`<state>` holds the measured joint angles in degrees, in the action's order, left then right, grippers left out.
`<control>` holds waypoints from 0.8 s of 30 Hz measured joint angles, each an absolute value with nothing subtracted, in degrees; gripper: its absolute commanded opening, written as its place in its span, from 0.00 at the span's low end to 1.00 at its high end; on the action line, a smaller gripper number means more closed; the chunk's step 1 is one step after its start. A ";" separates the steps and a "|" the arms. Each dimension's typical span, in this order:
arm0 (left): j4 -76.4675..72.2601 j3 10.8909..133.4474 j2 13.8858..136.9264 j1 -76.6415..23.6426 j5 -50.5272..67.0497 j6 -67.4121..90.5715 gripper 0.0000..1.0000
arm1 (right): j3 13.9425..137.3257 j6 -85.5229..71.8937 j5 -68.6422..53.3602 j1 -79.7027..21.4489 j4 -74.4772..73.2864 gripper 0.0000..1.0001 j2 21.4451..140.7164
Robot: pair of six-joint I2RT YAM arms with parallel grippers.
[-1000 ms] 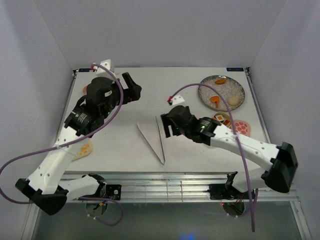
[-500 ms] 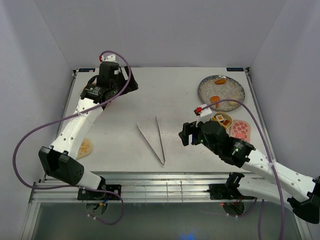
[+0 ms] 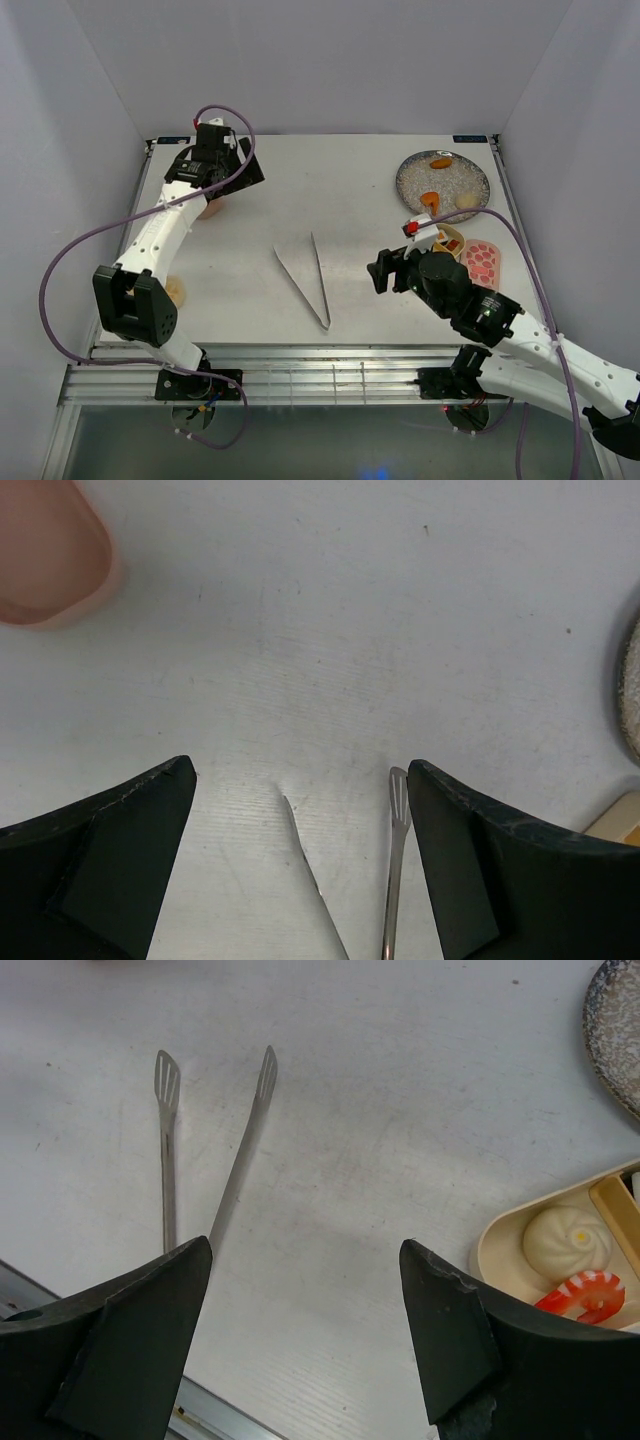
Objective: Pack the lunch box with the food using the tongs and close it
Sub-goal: Move the packing box to the center of the board.
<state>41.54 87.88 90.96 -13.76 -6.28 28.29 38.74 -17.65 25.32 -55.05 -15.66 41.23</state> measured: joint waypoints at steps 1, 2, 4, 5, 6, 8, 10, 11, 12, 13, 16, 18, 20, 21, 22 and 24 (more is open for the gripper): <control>41.43 87.79 91.64 -13.76 -6.33 28.45 0.98 | 38.52 -17.50 25.61 -55.05 -15.62 0.81 40.88; 41.10 87.53 92.09 -13.76 -6.39 28.56 0.98 | 38.35 -17.41 25.82 -55.02 -15.59 0.81 40.66; 40.73 87.33 93.06 -13.69 -6.72 28.82 0.98 | 37.85 -17.30 25.98 -55.05 -15.35 0.81 40.34; 40.47 87.33 93.51 -13.52 -6.92 28.99 0.97 | 37.52 -17.30 26.00 -55.05 -15.27 0.81 40.16; 40.36 87.33 94.13 -13.37 -7.07 29.28 0.97 | 37.30 -17.30 26.04 -55.05 -15.22 0.81 40.05; 40.32 87.31 95.31 -12.97 -7.27 30.00 0.97 | 36.80 -17.30 26.06 -55.05 -15.16 0.82 39.68; 40.01 86.65 96.14 -12.16 -7.62 30.65 0.96 | 36.45 -17.30 26.02 -55.05 -15.22 0.82 39.35; 40.07 86.41 96.51 -11.60 -7.94 30.92 0.96 | 36.42 -17.30 26.00 -55.02 -15.18 0.82 39.27; 40.10 86.35 97.03 -10.85 -8.25 31.11 0.95 | 36.40 -17.28 25.96 -55.05 -15.18 0.82 39.18; 40.05 86.35 97.60 -9.98 -8.43 31.27 0.90 | 36.38 -17.26 25.87 -55.05 -15.18 0.82 39.11; 41.19 88.18 100.31 -6.74 -8.43 31.77 0.88 | 36.21 -17.12 25.74 -55.05 -15.07 0.82 39.00; 41.63 90.02 102.15 -5.26 -8.62 31.90 0.88 | 35.99 -17.02 25.69 -55.05 -14.98 0.82 38.98; 41.71 92.27 103.90 -3.92 -9.34 31.90 0.86 | 35.64 -16.84 25.52 -55.02 -14.83 0.82 38.87; 42.17 93.69 104.86 -3.51 -9.65 31.88 0.84 | 35.53 -16.69 25.39 -55.05 -14.81 0.82 38.85; 42.78 95.53 105.97 -3.22 -9.89 31.86 0.84 | 35.40 -16.56 25.28 -55.05 -14.79 0.82 38.81; 42.85 98.74 108.40 -2.68 -10.33 31.66 0.81 | 35.27 -16.27 24.88 -55.05 -14.76 0.82 38.70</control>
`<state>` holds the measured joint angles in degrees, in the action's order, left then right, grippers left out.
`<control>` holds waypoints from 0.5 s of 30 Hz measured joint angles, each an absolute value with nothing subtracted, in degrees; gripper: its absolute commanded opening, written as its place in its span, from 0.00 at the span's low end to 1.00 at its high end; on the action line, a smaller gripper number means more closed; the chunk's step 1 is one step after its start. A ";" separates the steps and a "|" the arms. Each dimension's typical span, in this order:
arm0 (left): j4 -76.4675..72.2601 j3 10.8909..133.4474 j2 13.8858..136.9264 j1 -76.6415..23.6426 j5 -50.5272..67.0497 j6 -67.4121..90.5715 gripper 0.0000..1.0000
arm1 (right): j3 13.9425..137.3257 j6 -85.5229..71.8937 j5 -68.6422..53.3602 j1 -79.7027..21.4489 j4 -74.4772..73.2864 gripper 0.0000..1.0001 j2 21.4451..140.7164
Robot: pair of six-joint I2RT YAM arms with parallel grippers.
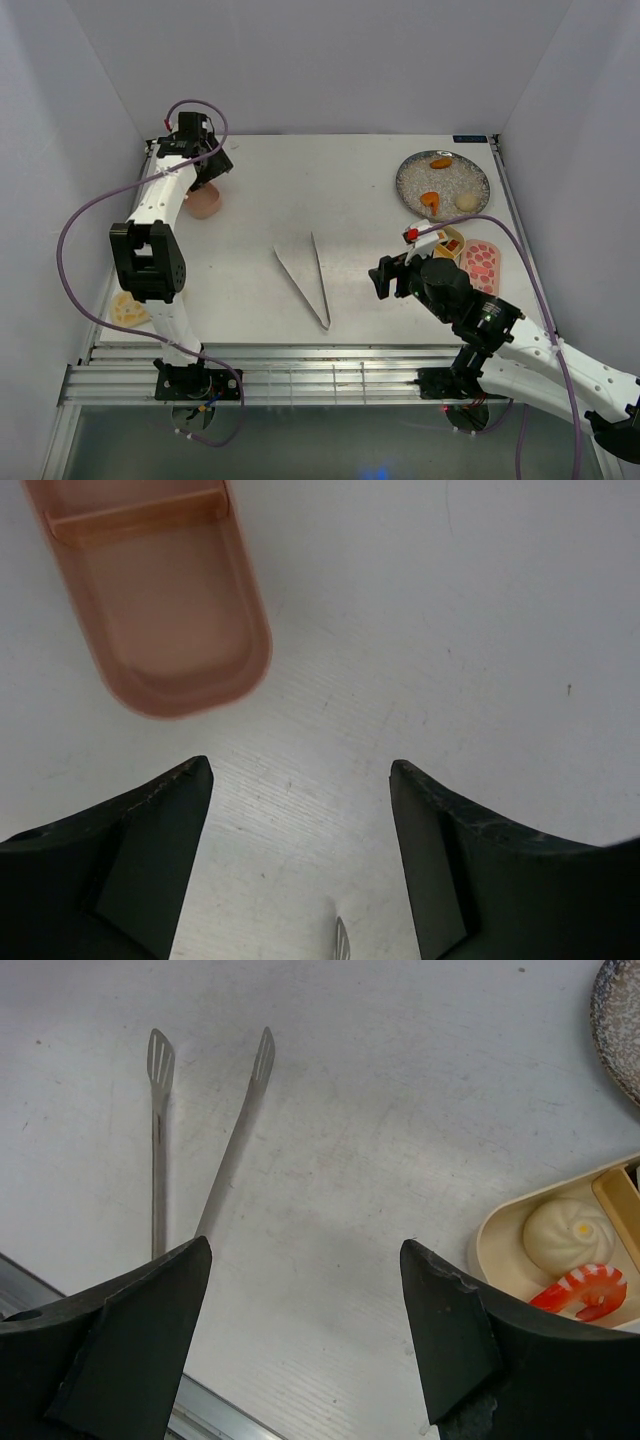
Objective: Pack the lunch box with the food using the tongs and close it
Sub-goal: Move the packing box to the center of the board.
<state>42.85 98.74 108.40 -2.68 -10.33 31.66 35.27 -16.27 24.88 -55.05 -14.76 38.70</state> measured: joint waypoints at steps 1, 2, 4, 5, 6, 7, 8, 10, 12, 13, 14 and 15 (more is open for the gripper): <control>42.85 99.74 109.47 -2.46 -10.59 31.55 0.80 | 35.18 -16.21 24.80 -55.05 -14.70 0.82 38.61; 42.89 100.47 110.45 -2.31 -10.81 31.44 0.80 | 35.03 -16.12 24.64 -55.05 -14.55 0.82 38.50; 43.20 101.82 112.75 -2.07 -11.18 31.20 0.74 | 34.89 -16.01 24.34 -55.05 -14.55 0.82 38.26; 43.35 102.72 114.26 -1.96 -11.22 31.00 0.73 | 34.79 -16.01 24.23 -55.05 -14.44 0.82 38.02; 43.38 103.57 115.68 -1.85 -11.25 30.83 0.73 | 34.72 -15.99 24.18 -55.05 -14.41 0.82 37.78; 43.38 104.27 117.14 -1.74 -11.25 30.74 0.73 | 34.70 -15.99 24.10 -55.05 -14.39 0.82 37.52; 43.46 104.81 118.45 -1.67 -11.33 30.68 0.73 | 34.70 -15.99 24.05 -55.05 -14.35 0.82 37.23; 43.53 105.36 120.55 -1.54 -11.60 30.65 0.72 | 34.70 -15.97 24.05 -55.05 -14.33 0.82 36.75; 43.72 105.49 122.06 -1.37 -11.62 30.63 0.68 | 34.70 -15.97 24.03 -55.05 -14.26 0.82 36.42; 43.97 105.80 122.61 -1.30 -11.62 30.52 0.65 | 34.70 -15.97 24.03 -55.05 -14.22 0.82 36.34; 44.23 106.41 123.31 -1.23 -11.66 30.41 0.65 | 34.70 -15.97 24.03 -55.05 -14.06 0.82 36.27; 44.31 107.09 123.92 -1.19 -11.75 30.28 0.65 | 34.70 -15.97 24.03 -55.05 -13.89 0.82 36.23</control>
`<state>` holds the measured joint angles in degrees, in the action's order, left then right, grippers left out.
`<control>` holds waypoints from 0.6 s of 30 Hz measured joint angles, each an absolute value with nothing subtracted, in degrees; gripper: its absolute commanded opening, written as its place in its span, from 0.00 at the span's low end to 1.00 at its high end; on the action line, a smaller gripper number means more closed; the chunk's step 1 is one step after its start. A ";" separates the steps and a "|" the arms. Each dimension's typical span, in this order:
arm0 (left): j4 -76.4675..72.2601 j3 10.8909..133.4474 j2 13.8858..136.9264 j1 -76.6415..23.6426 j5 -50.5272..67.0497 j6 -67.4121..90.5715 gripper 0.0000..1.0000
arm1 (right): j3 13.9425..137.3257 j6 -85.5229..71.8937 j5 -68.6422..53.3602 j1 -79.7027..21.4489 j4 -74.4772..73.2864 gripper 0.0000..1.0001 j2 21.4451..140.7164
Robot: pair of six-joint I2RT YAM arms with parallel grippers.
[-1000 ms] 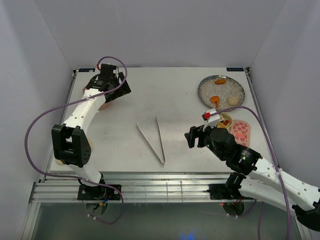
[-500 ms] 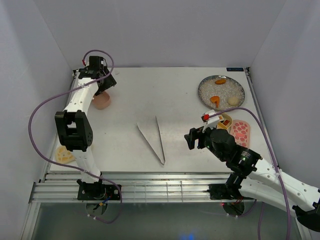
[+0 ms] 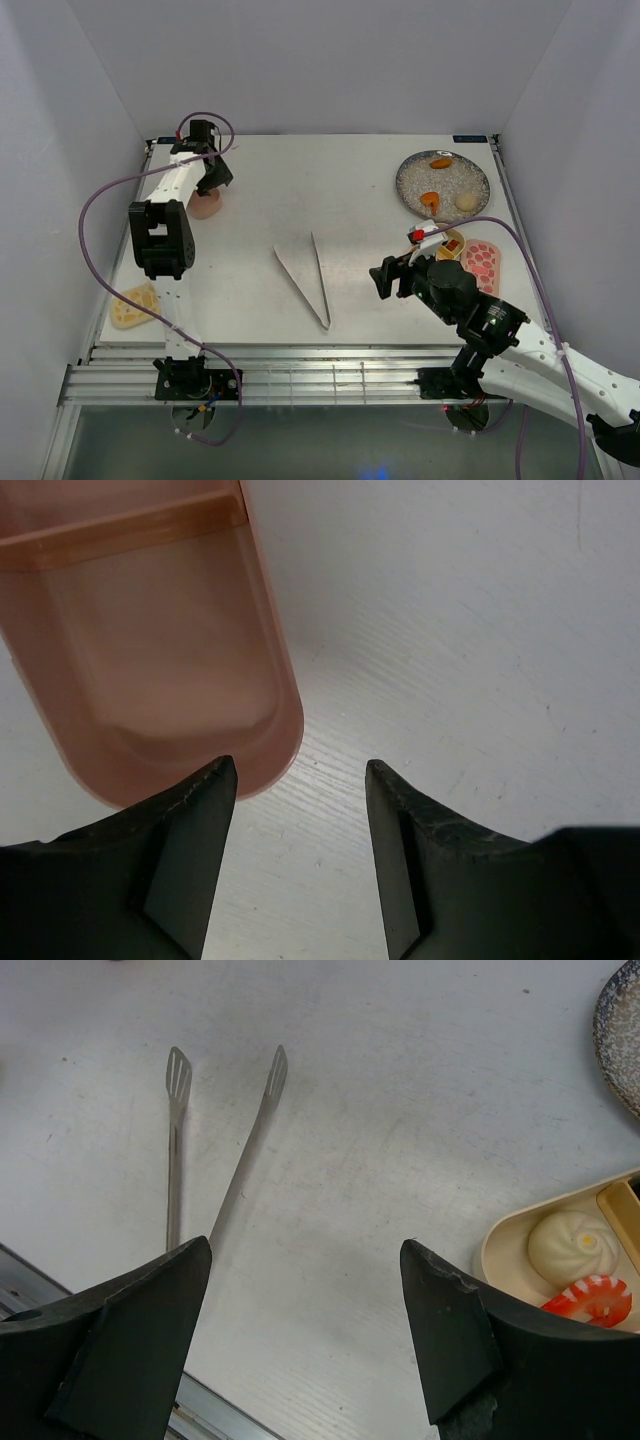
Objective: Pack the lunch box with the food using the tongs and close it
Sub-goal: Move the packing box to the center of the board.
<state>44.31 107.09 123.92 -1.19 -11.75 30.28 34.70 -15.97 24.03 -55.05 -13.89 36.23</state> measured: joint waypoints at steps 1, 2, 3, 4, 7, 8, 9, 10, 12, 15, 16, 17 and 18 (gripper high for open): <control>44.36 107.83 124.49 -1.13 -11.88 30.17 0.65 | 34.70 -15.94 24.03 -55.05 -13.74 0.82 36.18; 44.25 108.31 125.03 -1.08 -12.01 30.00 0.65 | 34.70 -15.94 24.03 -55.05 -13.63 0.82 36.16; 44.21 108.71 125.43 -1.06 -12.25 29.95 0.65 | 34.70 -15.94 24.03 -55.05 -13.52 0.82 36.12; 44.16 108.79 125.71 -0.97 -12.38 29.91 0.65 | 34.70 -15.94 24.03 -55.05 -13.45 0.82 36.07; 44.21 109.25 126.54 -0.80 -12.91 29.41 0.64 | 34.68 -15.90 24.03 -55.05 -13.41 0.82 36.10; 44.23 109.67 127.02 -0.71 -13.06 29.19 0.64 | 34.68 -15.88 24.03 -55.05 -13.39 0.82 36.12; 44.16 110.15 127.48 -0.62 -13.15 28.88 0.64 | 34.68 -15.88 24.03 -55.05 -13.37 0.82 36.16; 44.16 110.69 128.09 -0.58 -13.21 28.73 0.64 | 34.65 -15.88 24.05 -55.05 -13.28 0.82 36.34; 43.90 111.37 129.12 -0.49 -13.43 28.36 0.63 | 34.61 -15.86 24.03 -55.05 -13.19 0.82 36.77; 43.79 111.53 130.26 -0.47 -13.56 27.86 0.62 | 33.85 -15.86 24.03 -55.05 -12.84 0.82 37.10; 43.77 111.50 130.58 -0.30 -13.56 27.75 0.62 | 33.61 -15.86 24.03 -55.05 -12.91 0.82 37.26; 43.72 111.53 130.82 -0.19 -13.47 27.55 0.62 | 33.41 -15.86 24.05 -55.05 -12.95 0.82 37.43; 43.72 111.53 130.98 0.03 -13.43 27.35 0.61 | 33.28 -15.86 24.03 -55.05 -12.91 0.82 37.58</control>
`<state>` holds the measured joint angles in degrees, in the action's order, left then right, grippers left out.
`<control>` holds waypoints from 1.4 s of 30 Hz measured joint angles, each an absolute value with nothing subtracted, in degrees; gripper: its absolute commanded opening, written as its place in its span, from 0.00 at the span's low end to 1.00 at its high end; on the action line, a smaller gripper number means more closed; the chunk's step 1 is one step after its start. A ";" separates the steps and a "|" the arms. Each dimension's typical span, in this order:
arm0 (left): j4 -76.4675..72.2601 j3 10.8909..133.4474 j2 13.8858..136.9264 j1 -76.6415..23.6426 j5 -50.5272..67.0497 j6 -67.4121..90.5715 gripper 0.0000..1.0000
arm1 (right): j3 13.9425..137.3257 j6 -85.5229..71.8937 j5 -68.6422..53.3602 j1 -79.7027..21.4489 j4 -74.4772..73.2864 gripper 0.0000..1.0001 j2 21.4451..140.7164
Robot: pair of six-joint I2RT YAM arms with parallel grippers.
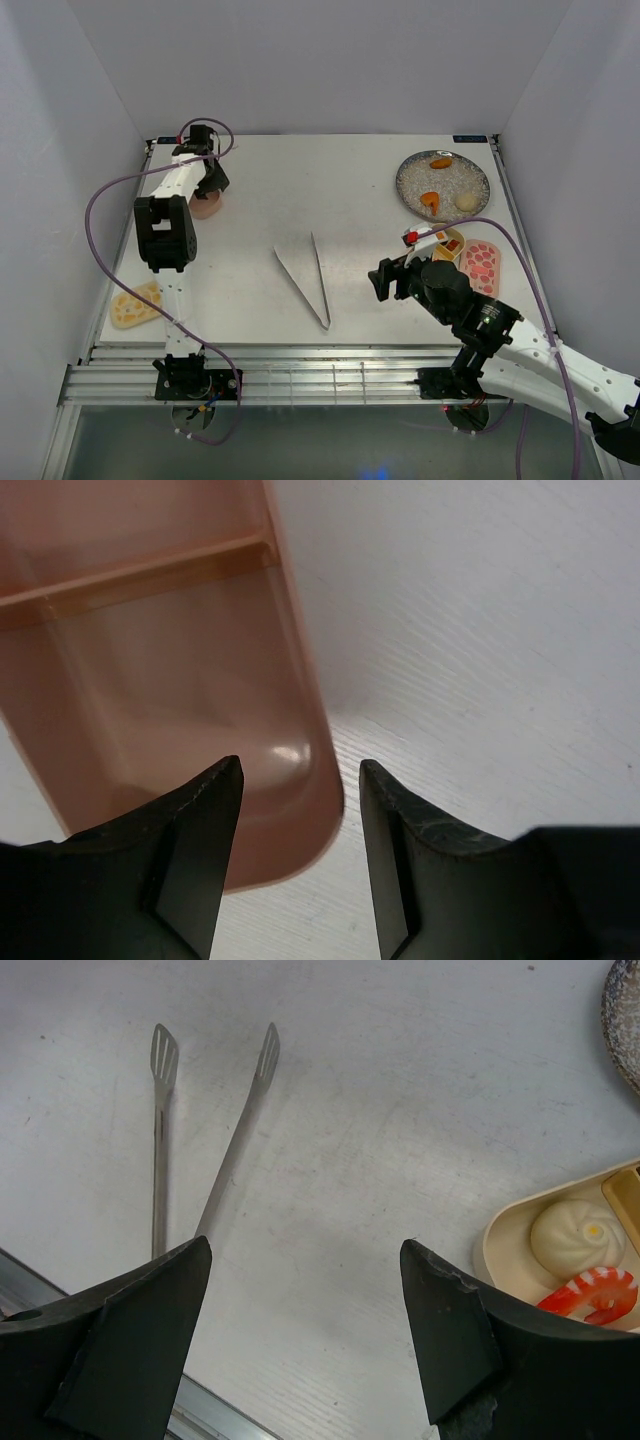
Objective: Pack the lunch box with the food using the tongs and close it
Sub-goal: Move the packing box to the center of the board.
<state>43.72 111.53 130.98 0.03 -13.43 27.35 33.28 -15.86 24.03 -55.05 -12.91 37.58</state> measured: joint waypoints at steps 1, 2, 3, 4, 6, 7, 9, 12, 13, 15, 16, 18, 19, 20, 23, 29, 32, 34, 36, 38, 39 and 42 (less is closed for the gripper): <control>43.72 111.53 131.07 0.27 -13.34 27.18 0.60 | 33.17 -15.86 24.05 -55.05 -12.93 0.82 37.65; 43.72 111.53 131.17 0.62 -13.23 26.96 0.60 | 33.15 -15.86 24.05 -55.02 -12.95 0.82 37.71; 43.70 111.59 131.22 0.95 -13.13 26.79 0.60 | 33.15 -15.86 24.08 -55.05 -12.86 0.82 37.76; 43.70 111.74 131.31 1.17 -12.97 26.65 0.59 | 33.15 -15.86 24.05 -55.05 -12.82 0.82 37.82; 43.33 111.94 131.59 1.54 -12.88 26.37 0.59 | 33.15 -15.86 24.08 -55.05 -12.71 0.82 37.95; 43.24 111.94 131.68 1.69 -12.86 26.30 0.59 | 33.15 -15.86 24.08 -55.05 -12.69 0.82 37.98; 43.24 111.94 131.81 1.83 -12.84 26.13 0.59 | 33.15 -15.86 24.08 -55.05 -12.64 0.82 37.98; 43.18 111.94 131.81 1.80 -12.88 25.93 0.59 | 33.12 -15.86 24.08 -55.05 -12.43 0.82 37.98; 43.05 111.92 131.81 1.80 -12.93 25.89 0.59 | 33.12 -15.86 24.08 -55.05 -12.34 0.82 37.98; 42.89 111.81 131.81 1.76 -13.04 25.69 0.59 | 33.12 -15.86 24.14 -55.05 -12.23 0.82 37.98; 42.83 111.74 131.81 1.76 -13.08 25.52 0.59 | 33.12 -15.86 24.18 -55.05 -12.23 0.82 37.98; 42.70 111.57 131.81 1.76 -13.15 25.28 0.59 | 33.12 -15.86 24.32 -55.05 -12.23 0.82 37.98; 42.57 111.37 131.81 1.76 -13.32 25.19 0.59 | 33.10 -15.86 24.47 -55.05 -12.23 0.82 37.98; 42.46 111.24 131.81 1.78 -13.54 25.06 0.59 | 33.10 -15.86 24.53 -55.05 -12.23 0.82 37.98; 41.98 110.52 131.81 1.91 -14.00 24.93 0.59 | 33.08 -15.86 24.97 -55.05 -12.23 0.82 37.95; 41.39 108.66 131.79 2.22 -14.02 24.47 0.57 | 33.08 -15.86 25.39 -55.05 -12.25 0.82 37.87; 40.77 108.29 131.79 2.31 -13.91 23.94 0.52 | 33.08 -15.86 25.39 -55.05 -12.23 0.82 37.91; 40.25 108.18 131.79 2.31 -13.89 23.38 0.47 | 33.08 -15.86 25.43 -55.05 -12.21 0.82 38.15; 39.81 108.18 131.79 2.31 -13.74 22.74 0.40 | 33.08 -15.86 25.63 -55.05 -12.21 0.82 38.63; 39.38 108.18 131.79 2.31 -13.47 22.15 0.34 | 33.08 -15.86 25.87 -55.05 -12.23 0.82 38.96; 39.20 108.18 131.79 2.31 -13.43 21.74 0.30 | 33.08 -15.86 26.02 -55.05 -12.25 0.82 39.00; 38.57 108.18 131.79 2.35 -12.93 20.69 0.17 | 33.08 -15.86 26.52 -55.05 -12.23 0.82 38.98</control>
<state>38.57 108.18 131.79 2.35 -12.93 20.69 33.08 -15.86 26.52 -55.05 -12.23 38.98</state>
